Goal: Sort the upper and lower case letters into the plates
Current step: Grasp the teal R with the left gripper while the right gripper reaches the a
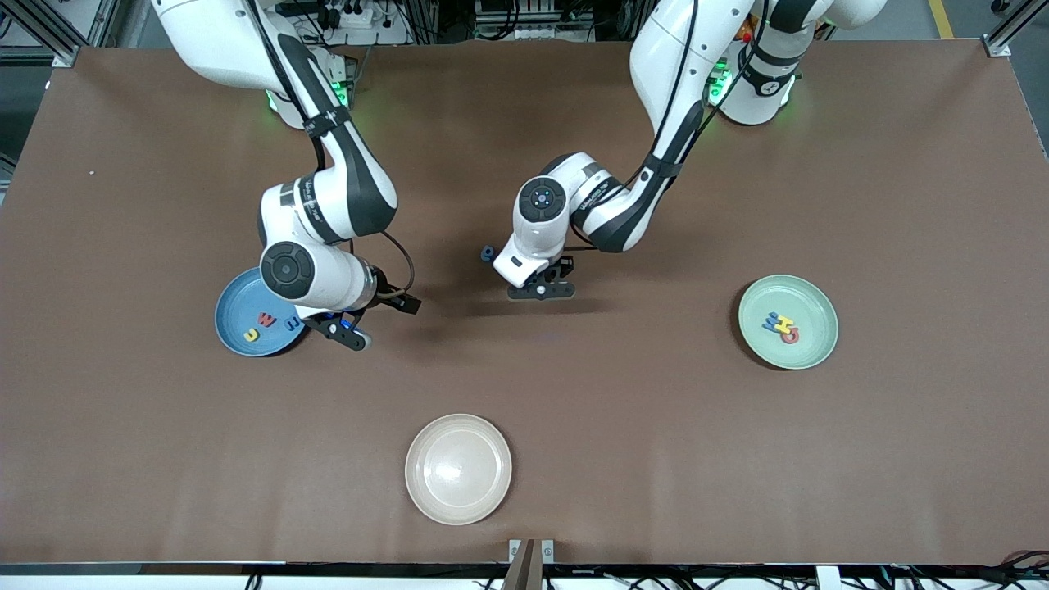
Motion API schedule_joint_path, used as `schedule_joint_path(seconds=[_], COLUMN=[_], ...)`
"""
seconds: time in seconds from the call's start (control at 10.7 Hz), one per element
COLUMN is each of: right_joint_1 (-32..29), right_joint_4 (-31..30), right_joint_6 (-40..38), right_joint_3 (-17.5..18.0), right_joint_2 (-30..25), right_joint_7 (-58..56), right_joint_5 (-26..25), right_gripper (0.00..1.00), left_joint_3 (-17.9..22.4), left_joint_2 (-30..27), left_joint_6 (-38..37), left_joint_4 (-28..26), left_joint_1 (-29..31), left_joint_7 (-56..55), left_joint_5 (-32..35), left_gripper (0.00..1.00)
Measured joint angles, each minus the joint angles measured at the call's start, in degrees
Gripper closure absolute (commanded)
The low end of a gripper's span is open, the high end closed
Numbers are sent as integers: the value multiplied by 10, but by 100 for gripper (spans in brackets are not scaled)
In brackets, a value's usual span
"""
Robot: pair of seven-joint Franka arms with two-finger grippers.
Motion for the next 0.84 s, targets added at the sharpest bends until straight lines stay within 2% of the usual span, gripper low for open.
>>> schedule_joint_path(seconds=[0.19,0.28,0.37,0.84], right_joint_1=[0,0,0,5], right_joint_4=[-4,-4,-5,-11], right_joint_6=[3,3,3,17], right_joint_3=[0,0,0,5], right_joint_2=[0,0,0,0], right_joint_7=[0,0,0,14], right_joint_5=[0,0,0,2], right_gripper=[0,0,0,0], left_joint_3=[1,1,1,5], left_joint_2=[2,3,3,-9], left_joint_6=[0,0,-1,-4], left_joint_4=[1,1,1,19], left_joint_1=[3,3,3,12], left_joint_7=[11,12,12,15], left_joint_5=[0,0,0,12], left_gripper=[61,68,98,100])
